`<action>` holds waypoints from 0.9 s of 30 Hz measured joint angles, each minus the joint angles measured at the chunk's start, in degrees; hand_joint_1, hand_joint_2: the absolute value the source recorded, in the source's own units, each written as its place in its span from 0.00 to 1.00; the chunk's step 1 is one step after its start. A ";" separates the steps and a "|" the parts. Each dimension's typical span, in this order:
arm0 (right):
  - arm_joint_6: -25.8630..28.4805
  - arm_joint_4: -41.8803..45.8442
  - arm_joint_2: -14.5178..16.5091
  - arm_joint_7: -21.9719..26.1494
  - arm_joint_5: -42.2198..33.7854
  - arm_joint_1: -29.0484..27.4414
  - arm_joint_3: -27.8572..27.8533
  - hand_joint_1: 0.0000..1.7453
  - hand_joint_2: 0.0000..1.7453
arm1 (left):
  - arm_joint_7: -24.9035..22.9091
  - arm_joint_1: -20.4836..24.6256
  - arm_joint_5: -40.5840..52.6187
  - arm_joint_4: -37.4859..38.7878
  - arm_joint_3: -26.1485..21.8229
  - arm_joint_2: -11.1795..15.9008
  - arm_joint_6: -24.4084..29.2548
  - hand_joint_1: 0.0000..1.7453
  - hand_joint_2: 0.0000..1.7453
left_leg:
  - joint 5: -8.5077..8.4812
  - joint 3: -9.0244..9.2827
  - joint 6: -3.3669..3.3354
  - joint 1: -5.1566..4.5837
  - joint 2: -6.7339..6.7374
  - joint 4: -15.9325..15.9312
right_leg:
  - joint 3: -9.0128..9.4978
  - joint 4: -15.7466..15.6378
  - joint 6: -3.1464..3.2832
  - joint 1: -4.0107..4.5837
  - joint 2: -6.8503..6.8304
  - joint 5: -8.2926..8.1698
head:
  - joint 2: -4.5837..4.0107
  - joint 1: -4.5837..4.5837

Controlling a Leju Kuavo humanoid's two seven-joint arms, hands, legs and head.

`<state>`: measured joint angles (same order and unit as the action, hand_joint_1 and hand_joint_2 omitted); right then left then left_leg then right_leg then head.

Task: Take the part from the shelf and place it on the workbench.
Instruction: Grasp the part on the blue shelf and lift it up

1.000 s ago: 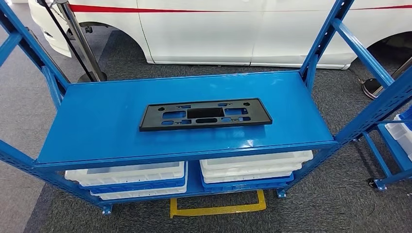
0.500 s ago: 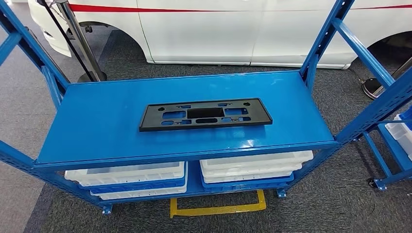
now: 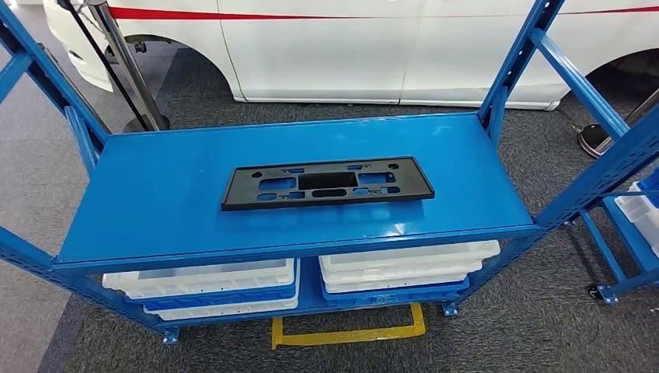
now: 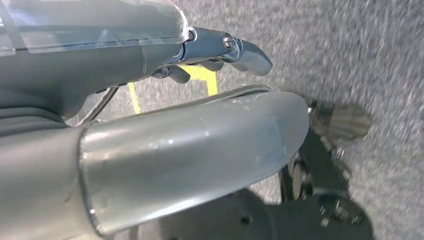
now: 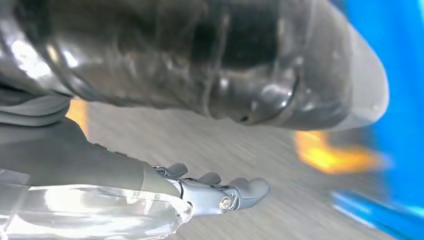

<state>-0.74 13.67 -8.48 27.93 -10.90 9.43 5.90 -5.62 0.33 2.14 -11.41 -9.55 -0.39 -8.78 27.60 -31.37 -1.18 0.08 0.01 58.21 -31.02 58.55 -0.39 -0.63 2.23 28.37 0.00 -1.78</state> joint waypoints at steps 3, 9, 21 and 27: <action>2.88 3.87 -2.45 4.27 6.18 5.09 0.12 0.00 0.00 | 1.18 0.15 0.09 0.00 -0.14 0.33 1.04 0.00 0.00 | -0.13 0.07 -0.03 -0.04 0.16 0.03 | -0.05 -0.01 -0.10 -0.05 0.15 -0.16 | 0.00 0.01; 2.37 19.84 -4.71 2.53 20.86 10.84 -0.69 0.00 0.00 | 2.34 0.11 -0.04 0.02 -0.91 0.14 2.20 0.00 0.00 | -0.27 0.06 -0.09 -0.05 0.00 0.06 | -0.07 0.00 -0.11 -0.06 0.01 -0.24 | 0.00 0.00; 0.81 36.34 -5.11 0.55 24.19 10.74 -3.87 0.00 0.00 | 2.34 0.04 -0.06 0.08 -1.40 -0.31 2.55 0.00 0.00 | -0.25 -0.04 -0.05 -0.02 -0.02 0.04 | -0.20 0.02 -0.11 -0.03 -0.03 -0.23 | 0.00 -0.01; -2.64 42.73 -5.39 2.07 28.93 9.91 -3.81 0.00 0.00 | 2.35 0.04 0.19 0.18 -1.55 -0.40 3.23 0.00 0.00 | -0.26 -0.06 -0.06 -0.03 -0.04 0.04 | -0.20 0.04 -0.10 -0.04 -0.07 -0.23 | 0.00 -0.02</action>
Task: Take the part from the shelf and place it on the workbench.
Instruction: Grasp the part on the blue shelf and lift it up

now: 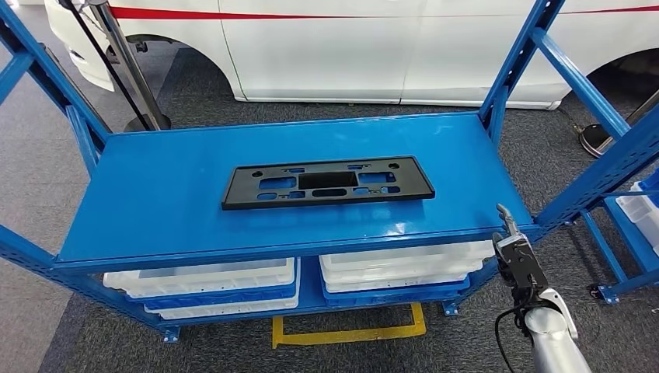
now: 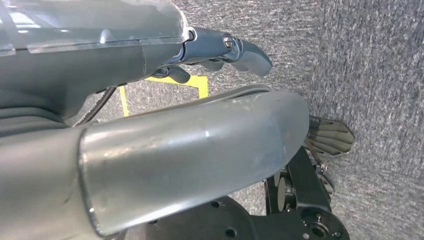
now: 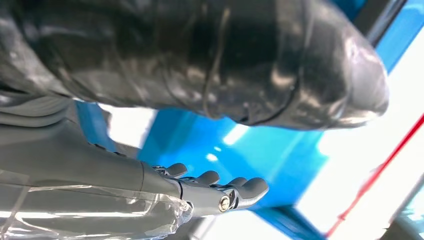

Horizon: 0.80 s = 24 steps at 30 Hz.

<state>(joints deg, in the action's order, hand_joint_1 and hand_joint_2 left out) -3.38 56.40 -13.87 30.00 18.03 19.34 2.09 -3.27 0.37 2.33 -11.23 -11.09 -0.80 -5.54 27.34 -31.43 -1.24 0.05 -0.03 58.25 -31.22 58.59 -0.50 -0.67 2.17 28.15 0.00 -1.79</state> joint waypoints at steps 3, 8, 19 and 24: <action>-1.35 7.01 -0.02 -1.96 3.50 -1.08 1.58 0.00 0.00 | -0.07 0.01 0.33 0.05 -0.06 -0.09 0.58 0.00 0.00 | 0.00 -0.02 0.00 0.00 0.00 -0.01 | -0.02 0.00 0.00 0.01 0.00 0.01 | 0.00 0.00; -0.16 17.04 0.31 -3.86 6.18 -2.05 7.10 0.00 0.00 | -0.20 0.13 0.82 0.06 -0.25 -0.37 0.93 0.00 0.00 | 0.00 -0.04 0.01 0.01 0.00 -0.02 | -0.04 0.01 0.00 0.02 0.00 0.01 | 0.00 0.00; 5.40 25.76 0.55 -7.21 15.03 0.35 14.80 0.00 0.00 | -0.93 0.30 1.43 0.06 -0.99 -0.80 1.45 0.00 0.00 | -0.02 -0.09 0.03 0.01 -0.02 -0.02 | -0.02 0.02 0.00 0.00 0.00 0.01 | 0.00 0.01; 9.75 23.98 3.15 -11.77 26.98 6.75 22.44 0.00 0.00 | -1.54 0.78 3.36 0.06 -0.83 -0.82 0.53 0.00 0.00 | -0.09 -0.10 0.13 0.02 0.01 -0.02 | -0.11 0.08 0.03 0.01 0.05 -0.01 | 0.00 0.02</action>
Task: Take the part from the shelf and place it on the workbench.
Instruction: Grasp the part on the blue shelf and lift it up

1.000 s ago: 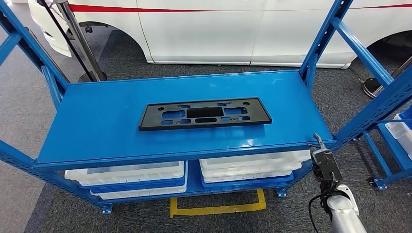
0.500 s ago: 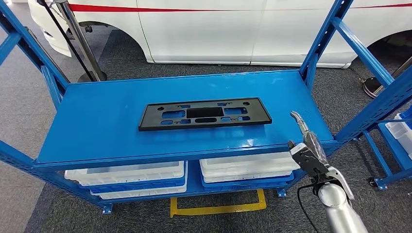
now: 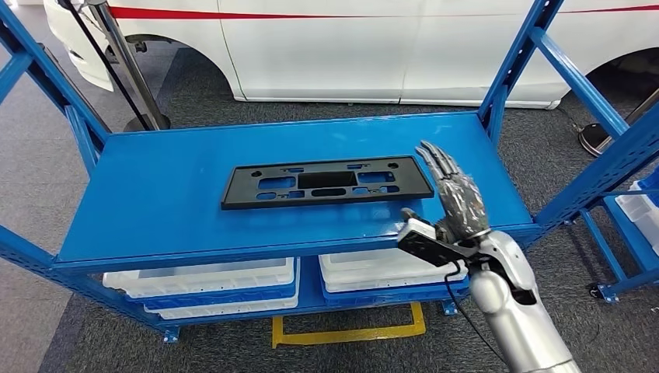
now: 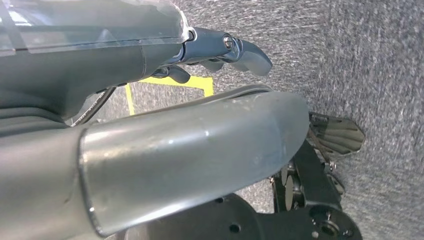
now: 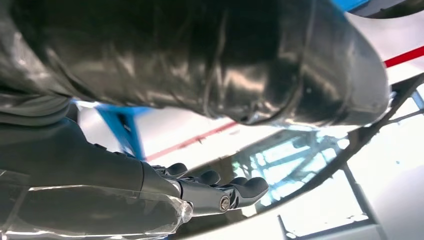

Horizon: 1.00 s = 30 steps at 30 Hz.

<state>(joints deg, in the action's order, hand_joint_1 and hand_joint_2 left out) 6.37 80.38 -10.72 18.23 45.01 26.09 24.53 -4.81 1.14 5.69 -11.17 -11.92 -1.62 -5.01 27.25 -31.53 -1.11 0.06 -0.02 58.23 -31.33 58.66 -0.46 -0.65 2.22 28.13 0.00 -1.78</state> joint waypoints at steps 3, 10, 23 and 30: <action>1.29 -2.67 1.64 -1.77 3.23 3.86 4.62 0.00 0.00 | -0.43 0.33 0.37 0.00 0.01 0.00 -0.27 0.00 0.00 | -0.06 0.00 0.07 0.01 -0.14 0.01 | 0.00 0.02 0.01 0.01 -0.13 0.00 | 0.00 -0.01; 3.28 -8.53 3.68 -4.15 9.54 9.09 11.24 0.00 0.00 | -0.93 0.33 1.13 0.00 0.05 0.00 -2.09 0.00 0.00 | -0.09 -0.10 0.09 0.04 -0.28 0.00 | -0.04 0.07 0.01 0.03 -0.22 0.00 | 0.00 -0.01; 4.01 -14.90 6.49 -4.38 10.33 11.50 15.72 0.00 0.00 | -1.09 0.33 1.48 0.01 0.07 -0.04 -2.55 0.00 0.00 | -0.09 -0.14 0.08 0.03 -0.32 0.01 | -0.07 0.06 0.01 0.03 -0.30 0.00 | 0.00 0.00; 3.99 -15.90 6.76 -4.38 10.25 11.60 16.21 0.00 0.00 | -0.99 0.32 1.49 0.01 0.07 -0.16 -2.51 0.00 0.00 | -0.08 -0.17 0.06 -0.04 -0.33 0.10 | -0.08 0.01 -0.02 -0.06 -0.30 -0.03 | 0.00 -0.02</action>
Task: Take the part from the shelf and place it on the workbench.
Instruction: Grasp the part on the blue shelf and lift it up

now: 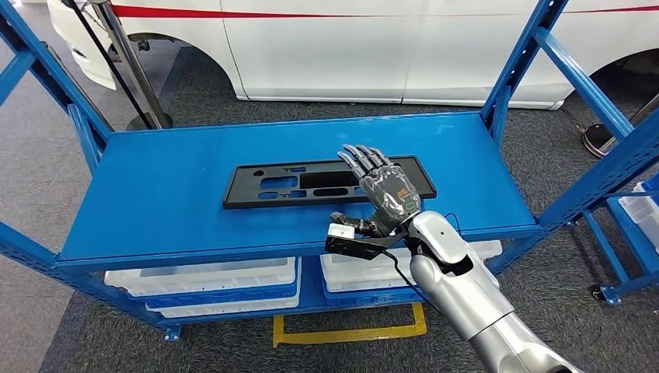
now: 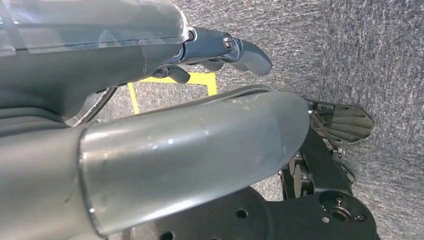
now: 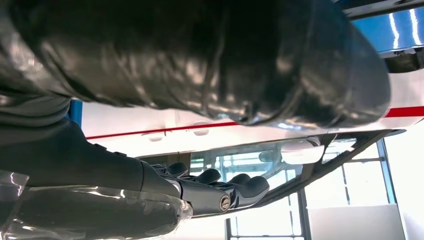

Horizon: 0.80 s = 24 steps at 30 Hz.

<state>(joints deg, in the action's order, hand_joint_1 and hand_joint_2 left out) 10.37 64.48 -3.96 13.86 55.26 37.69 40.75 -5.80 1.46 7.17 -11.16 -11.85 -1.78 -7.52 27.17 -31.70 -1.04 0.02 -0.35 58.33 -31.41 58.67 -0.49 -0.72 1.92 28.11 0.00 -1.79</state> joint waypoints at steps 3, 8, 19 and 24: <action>0.00 -0.25 0.15 0.00 -0.08 0.00 0.28 0.00 0.00 | 0.33 0.00 0.04 0.00 0.00 -0.01 0.00 0.00 0.00 | 0.07 -0.16 -0.09 -0.17 -0.03 0.32 | -0.04 -0.13 -0.13 -0.21 0.02 -0.09 | 0.00 -0.01; 0.05 -0.31 0.26 -0.02 -0.11 0.18 0.39 0.00 0.00 | 0.67 0.03 0.15 -0.01 0.00 -0.07 -0.06 0.00 0.00 | -0.38 0.31 -0.97 0.48 0.34 -0.91 | -0.81 1.34 -0.66 -0.04 -0.55 0.85 | 0.00 0.01; -0.01 -0.90 0.20 -0.30 -0.28 0.08 0.98 0.00 0.00 | 0.70 -0.12 0.15 0.05 -0.01 -0.27 -0.43 0.00 0.00 | 1.90 2.35 0.71 0.66 1.05 -0.88 | -4.59 1.43 -0.24 -0.07 -2.56 -3.26 | 0.00 0.03; -0.04 -1.05 0.31 -0.47 -0.29 0.34 1.18 0.00 0.00 | 0.64 0.05 0.16 0.07 0.00 -0.29 -0.46 0.00 0.00 | 4.48 1.10 2.21 0.94 1.10 2.86 | -3.36 0.53 1.85 -0.05 -1.85 -2.13 | 0.00 -0.10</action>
<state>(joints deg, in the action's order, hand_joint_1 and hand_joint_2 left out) 10.33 63.43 -3.64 13.39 54.97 38.03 41.93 -5.16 1.51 7.33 -11.09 -11.85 -2.07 -7.98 31.65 -30.60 1.16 0.96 0.76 61.19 -34.77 59.20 1.36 -0.77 0.06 25.98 0.00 -1.89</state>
